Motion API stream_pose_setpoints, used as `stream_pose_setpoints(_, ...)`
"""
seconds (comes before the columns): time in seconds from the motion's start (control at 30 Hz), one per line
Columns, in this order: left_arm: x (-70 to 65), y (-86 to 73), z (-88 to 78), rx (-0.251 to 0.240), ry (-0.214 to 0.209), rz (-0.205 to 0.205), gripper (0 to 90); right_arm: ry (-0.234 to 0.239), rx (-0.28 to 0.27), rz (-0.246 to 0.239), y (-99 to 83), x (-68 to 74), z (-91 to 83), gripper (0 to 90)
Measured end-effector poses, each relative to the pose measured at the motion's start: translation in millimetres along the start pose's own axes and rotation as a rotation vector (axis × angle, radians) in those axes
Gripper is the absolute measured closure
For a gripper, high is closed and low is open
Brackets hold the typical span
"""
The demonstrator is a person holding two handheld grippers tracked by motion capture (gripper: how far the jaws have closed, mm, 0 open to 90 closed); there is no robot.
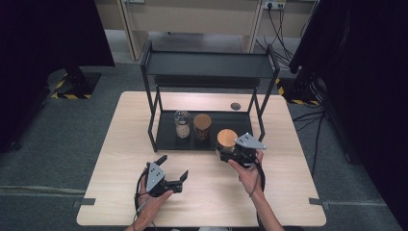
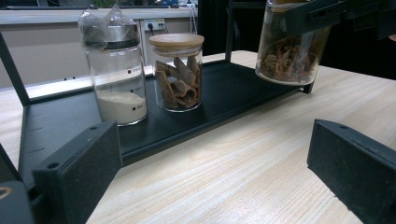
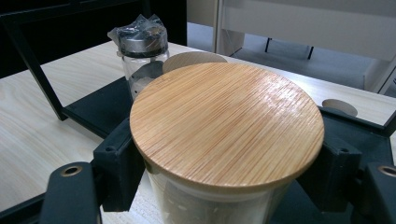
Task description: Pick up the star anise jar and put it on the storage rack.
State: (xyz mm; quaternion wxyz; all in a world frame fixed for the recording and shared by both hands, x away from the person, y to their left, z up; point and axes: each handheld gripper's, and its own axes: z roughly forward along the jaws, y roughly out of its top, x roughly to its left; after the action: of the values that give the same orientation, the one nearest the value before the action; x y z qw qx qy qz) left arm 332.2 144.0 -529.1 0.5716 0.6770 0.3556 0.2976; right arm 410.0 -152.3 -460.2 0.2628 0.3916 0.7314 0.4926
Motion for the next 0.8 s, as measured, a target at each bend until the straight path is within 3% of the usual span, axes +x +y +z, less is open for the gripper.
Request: stream_pose_setpoints(0.8, -0.1, 0.0, -0.1, 0.0, 0.001, 0.0, 2.6, -0.018, 0.002, 0.004, 8.0, -7.6, 13.3, 25.8)
